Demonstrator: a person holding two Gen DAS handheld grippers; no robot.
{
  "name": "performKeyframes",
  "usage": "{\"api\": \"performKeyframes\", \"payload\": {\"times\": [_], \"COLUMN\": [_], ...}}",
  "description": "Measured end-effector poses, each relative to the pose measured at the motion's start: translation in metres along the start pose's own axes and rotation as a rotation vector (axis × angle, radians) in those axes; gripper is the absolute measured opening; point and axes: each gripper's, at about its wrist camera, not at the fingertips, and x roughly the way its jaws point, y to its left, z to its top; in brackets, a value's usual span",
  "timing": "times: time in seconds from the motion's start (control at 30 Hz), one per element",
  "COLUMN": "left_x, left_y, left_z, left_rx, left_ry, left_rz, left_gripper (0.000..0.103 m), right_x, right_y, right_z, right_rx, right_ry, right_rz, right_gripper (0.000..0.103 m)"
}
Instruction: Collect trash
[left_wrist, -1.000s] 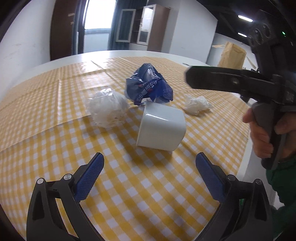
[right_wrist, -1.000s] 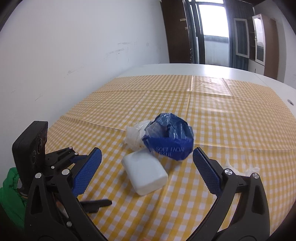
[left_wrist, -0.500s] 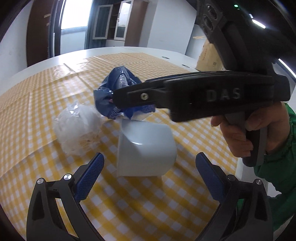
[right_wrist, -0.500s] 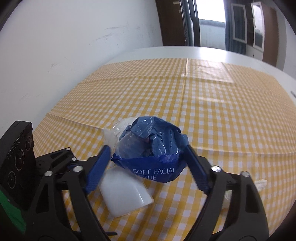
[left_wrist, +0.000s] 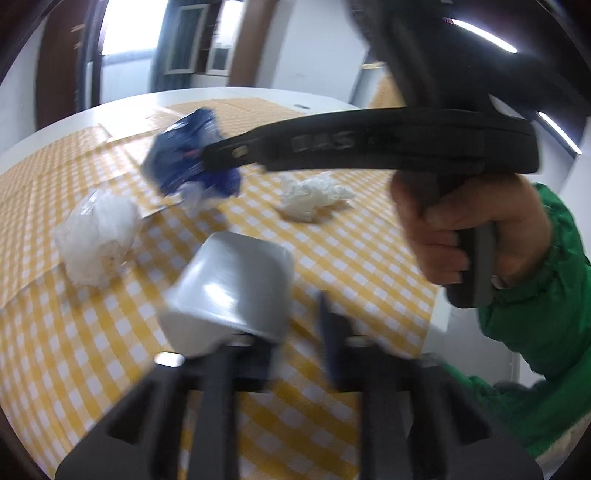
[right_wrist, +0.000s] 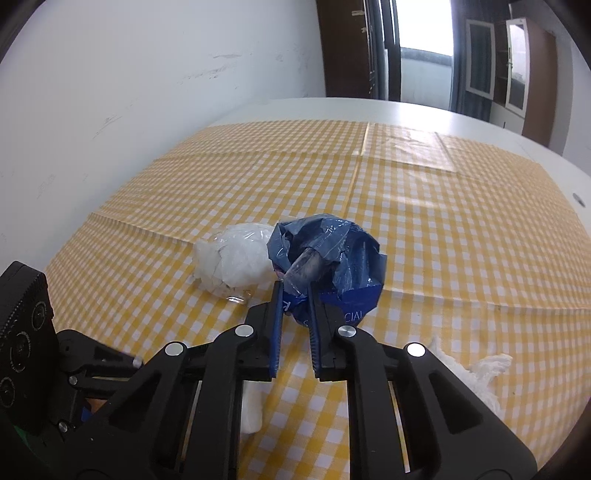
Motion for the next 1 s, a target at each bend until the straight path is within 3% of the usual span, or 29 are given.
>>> {"api": "performKeyframes", "payload": {"times": [0.17,0.33,0.43,0.73,1.0], "left_x": [-0.011,-0.035,-0.054,-0.106,-0.129], "left_y": [-0.002,-0.012,-0.023,-0.053,-0.091], "left_z": [-0.012,-0.023,-0.031,-0.058,-0.099], "left_rx": [-0.046,-0.088,-0.112,-0.221,-0.228], "left_ry": [-0.037,-0.092,-0.125,-0.230,-0.293], "left_rz": [0.086,0.123,0.193,0.258,0.276], "left_gripper": [0.004,0.004,0.004,0.004,0.004], "right_x": [-0.018,-0.046,-0.066,-0.138,-0.179], "right_y": [-0.003,0.007,0.013,0.031,0.056], "right_z": [-0.012,-0.027,-0.038,-0.096,-0.150], "right_rx": [0.009,-0.006,-0.015,-0.004,-0.029], "right_ry": [-0.031,-0.067,-0.089,-0.159,-0.192], "right_rz": [-0.013,-0.016,-0.019,-0.008,0.025], "right_gripper": [0.010,0.010,0.010,0.010,0.010]}}
